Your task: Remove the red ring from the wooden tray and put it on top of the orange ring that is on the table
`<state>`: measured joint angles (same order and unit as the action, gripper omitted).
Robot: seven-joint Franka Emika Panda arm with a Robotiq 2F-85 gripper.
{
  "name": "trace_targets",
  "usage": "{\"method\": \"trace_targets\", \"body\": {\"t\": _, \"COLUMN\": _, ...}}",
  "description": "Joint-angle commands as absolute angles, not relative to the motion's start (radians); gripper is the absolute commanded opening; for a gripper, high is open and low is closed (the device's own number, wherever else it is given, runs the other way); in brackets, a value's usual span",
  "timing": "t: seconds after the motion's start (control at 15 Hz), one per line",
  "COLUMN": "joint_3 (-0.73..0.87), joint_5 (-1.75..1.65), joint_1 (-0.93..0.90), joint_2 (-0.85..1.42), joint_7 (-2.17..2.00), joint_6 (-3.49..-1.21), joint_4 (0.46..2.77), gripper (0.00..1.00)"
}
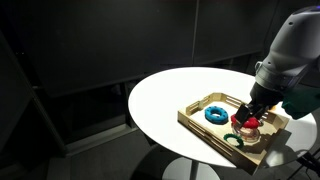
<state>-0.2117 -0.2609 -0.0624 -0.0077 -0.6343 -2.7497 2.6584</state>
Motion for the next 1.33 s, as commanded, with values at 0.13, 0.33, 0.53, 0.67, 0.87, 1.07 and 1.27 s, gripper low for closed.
{"method": "trace_targets", "body": {"t": 0.13, "joint_3": -0.204, "joint_5": -0.334, "joint_1": -0.059, "joint_2": 0.055, "joint_7": -0.690, "joint_6": -2.804, "joint_4": 2.628, "gripper": 1.00}}
{"method": "trace_targets", "body": {"t": 0.33, "joint_3": -0.200, "joint_5": -0.356, "joint_1": -0.060, "joint_2": 0.067, "joint_7": -0.702, "joint_6": -2.816, "joint_4": 2.616, "gripper": 1.00}}
{"method": "trace_targets", "body": {"t": 0.53, "joint_3": -0.194, "joint_5": -0.377, "joint_1": -0.059, "joint_2": 0.080, "joint_7": -0.710, "joint_6": -2.821, "joint_4": 2.604, "gripper": 1.00}}
{"method": "trace_targets", "body": {"t": 0.67, "joint_3": -0.188, "joint_5": -0.387, "joint_1": -0.058, "joint_2": 0.089, "joint_7": -0.715, "joint_6": -2.818, "joint_4": 2.590, "gripper": 1.00}}
{"method": "trace_targets", "body": {"t": 0.87, "joint_3": -0.178, "joint_5": -0.389, "joint_1": -0.057, "joint_2": 0.101, "joint_7": -0.713, "joint_6": -2.812, "joint_4": 2.564, "gripper": 1.00}}
{"method": "trace_targets", "body": {"t": 1.07, "joint_3": -0.162, "joint_5": -0.399, "joint_1": -0.059, "joint_2": 0.115, "joint_7": -0.720, "joint_6": -2.807, "joint_4": 2.535, "gripper": 1.00}}
{"method": "trace_targets", "body": {"t": 1.27, "joint_3": -0.143, "joint_5": -0.430, "joint_1": -0.065, "joint_2": 0.132, "joint_7": -0.737, "joint_6": -2.810, "joint_4": 2.514, "gripper": 1.00}}
